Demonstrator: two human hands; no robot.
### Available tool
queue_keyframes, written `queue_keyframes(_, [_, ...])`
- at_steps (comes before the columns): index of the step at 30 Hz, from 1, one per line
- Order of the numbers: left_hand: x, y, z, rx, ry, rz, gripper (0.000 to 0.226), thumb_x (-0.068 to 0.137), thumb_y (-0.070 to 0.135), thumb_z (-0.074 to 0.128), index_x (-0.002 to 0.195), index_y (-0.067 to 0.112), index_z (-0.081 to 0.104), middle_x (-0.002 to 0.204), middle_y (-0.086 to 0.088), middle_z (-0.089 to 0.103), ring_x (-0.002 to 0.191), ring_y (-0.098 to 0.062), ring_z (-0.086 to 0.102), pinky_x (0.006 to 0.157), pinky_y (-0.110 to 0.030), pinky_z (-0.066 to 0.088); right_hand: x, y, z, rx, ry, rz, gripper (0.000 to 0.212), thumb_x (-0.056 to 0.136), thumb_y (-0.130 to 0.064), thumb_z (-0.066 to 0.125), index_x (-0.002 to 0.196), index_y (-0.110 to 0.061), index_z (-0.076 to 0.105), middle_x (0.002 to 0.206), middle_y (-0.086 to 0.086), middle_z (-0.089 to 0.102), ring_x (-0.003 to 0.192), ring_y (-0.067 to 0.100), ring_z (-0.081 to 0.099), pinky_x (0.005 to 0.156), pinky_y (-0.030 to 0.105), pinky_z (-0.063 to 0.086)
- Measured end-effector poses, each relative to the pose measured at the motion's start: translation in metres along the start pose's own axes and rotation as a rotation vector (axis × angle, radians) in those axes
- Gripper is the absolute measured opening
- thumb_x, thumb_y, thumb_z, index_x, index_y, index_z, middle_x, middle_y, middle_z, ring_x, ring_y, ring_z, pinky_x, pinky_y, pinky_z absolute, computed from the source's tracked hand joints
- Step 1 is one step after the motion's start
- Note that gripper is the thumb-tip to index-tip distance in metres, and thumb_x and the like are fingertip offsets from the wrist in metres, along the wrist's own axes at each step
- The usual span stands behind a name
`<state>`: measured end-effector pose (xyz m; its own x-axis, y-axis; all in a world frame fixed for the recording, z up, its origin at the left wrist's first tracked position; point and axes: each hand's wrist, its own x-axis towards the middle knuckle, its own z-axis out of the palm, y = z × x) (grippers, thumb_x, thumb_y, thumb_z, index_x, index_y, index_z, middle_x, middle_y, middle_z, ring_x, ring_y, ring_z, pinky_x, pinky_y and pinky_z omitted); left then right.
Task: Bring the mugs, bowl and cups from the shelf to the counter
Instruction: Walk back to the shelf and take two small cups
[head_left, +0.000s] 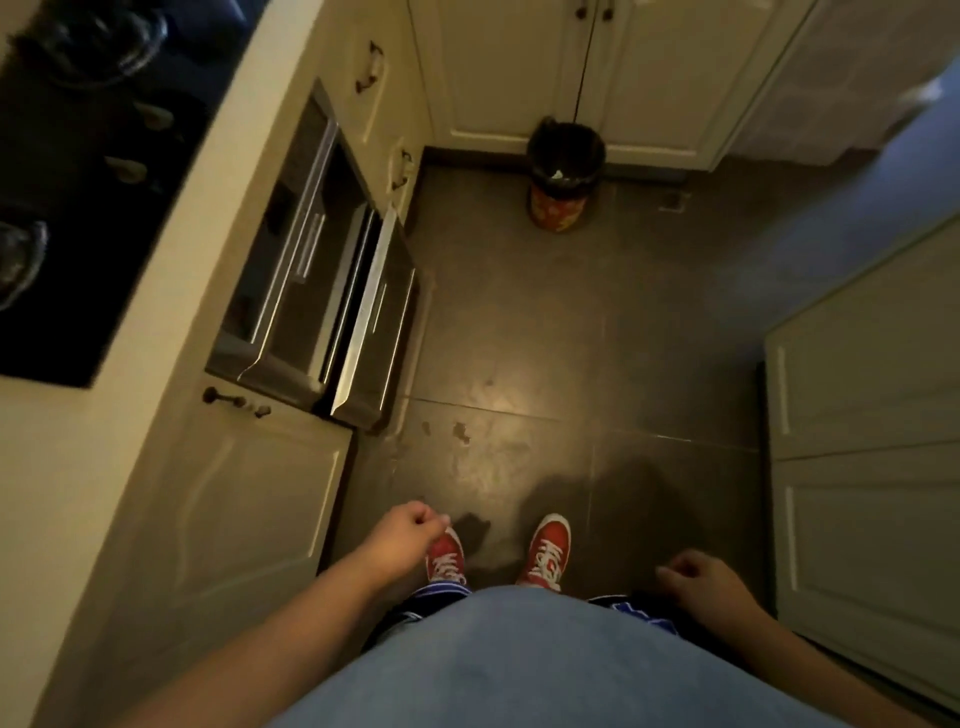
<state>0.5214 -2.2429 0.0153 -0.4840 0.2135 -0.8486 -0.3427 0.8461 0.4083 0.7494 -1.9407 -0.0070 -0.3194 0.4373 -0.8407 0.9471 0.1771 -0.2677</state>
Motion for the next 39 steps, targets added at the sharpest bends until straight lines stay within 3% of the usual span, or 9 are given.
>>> queue_keyframes(7, [0.025,0.058,-0.009,0.064,0.012,-0.027,0.028,0.098,0.031,0.056,0.101,0.005,0.067,0.091,-0.012,0.069,0.084,-0.022,0.064,0.072,-0.03,0.049,0.064,-0.037,-0.067,0.104,0.059,-0.023,0.01,0.088,-0.033,0.063,0.088,-0.023,0.063,0.084,0.003,0.069,0.077,0.017,0.067,0.068,0.034,0.056])
queue_keyframes(11, [0.061,0.09,-0.026,0.082,-0.007,-0.081,0.023,0.1,0.028,0.053,0.104,0.008,0.065,0.094,-0.009,0.067,0.087,-0.021,0.064,0.081,-0.035,0.052,0.11,-0.086,-0.115,0.169,0.072,-0.052,0.009,0.088,-0.034,0.063,0.088,-0.026,0.063,0.084,0.002,0.069,0.077,0.017,0.067,0.061,0.03,0.05])
queue_keyframes(14, [0.103,0.127,-0.043,0.101,-0.023,-0.086,0.019,0.099,0.029,0.054,0.102,0.014,0.064,0.097,-0.008,0.068,0.09,-0.021,0.066,0.076,-0.032,0.052,0.144,-0.128,-0.152,0.206,0.102,-0.065,0.009,0.087,-0.034,0.064,0.086,-0.026,0.064,0.083,0.002,0.069,0.077,0.016,0.066,0.06,0.029,0.048])
queue_keyframes(18, [0.167,0.191,-0.073,0.165,-0.042,-0.083,0.024,0.098,0.03,0.057,0.1,0.008,0.065,0.091,-0.016,0.069,0.078,-0.023,0.063,0.072,-0.035,0.05,0.173,-0.167,-0.2,0.249,0.136,-0.039,0.012,0.087,-0.034,0.064,0.084,-0.023,0.065,0.08,0.003,0.07,0.076,0.018,0.066,0.061,0.03,0.049])
queue_keyframes(25, [0.244,0.344,-0.111,0.346,-0.068,0.033,0.019,0.095,0.037,0.058,0.089,0.02,0.065,0.088,-0.008,0.071,0.079,-0.022,0.069,0.065,-0.032,0.054,0.197,-0.181,-0.274,0.328,0.186,0.067,0.017,0.088,-0.03,0.064,0.081,-0.015,0.065,0.076,0.009,0.068,0.073,0.023,0.065,0.063,0.032,0.05])
queue_keyframes(32, [0.306,0.514,-0.08,0.368,-0.135,0.161,0.017,0.091,0.039,0.061,0.086,0.024,0.067,0.088,-0.006,0.072,0.078,-0.019,0.069,0.061,-0.029,0.052,0.224,-0.154,-0.331,0.379,0.129,0.233,0.015,0.091,-0.025,0.062,0.088,-0.01,0.065,0.085,0.012,0.068,0.079,0.026,0.066,0.073,0.039,0.052])
queue_keyframes(37, [0.335,0.643,-0.032,0.382,-0.203,0.252,0.015,0.094,0.037,0.058,0.088,0.025,0.066,0.093,-0.003,0.07,0.084,-0.015,0.067,0.065,-0.027,0.049,0.266,-0.144,-0.382,0.405,0.128,0.297,0.017,0.088,-0.029,0.066,0.078,-0.016,0.066,0.076,0.002,0.066,0.072,0.013,0.061,0.056,0.024,0.04])
queue_keyframes(39, [0.342,0.683,-0.019,0.416,-0.22,0.253,0.015,0.096,0.035,0.056,0.092,0.024,0.065,0.096,-0.005,0.07,0.086,-0.015,0.066,0.067,-0.026,0.049,0.287,-0.142,-0.405,0.449,0.116,0.307,0.019,0.086,-0.028,0.069,0.074,-0.013,0.066,0.073,0.005,0.067,0.071,0.017,0.063,0.058,0.026,0.042])
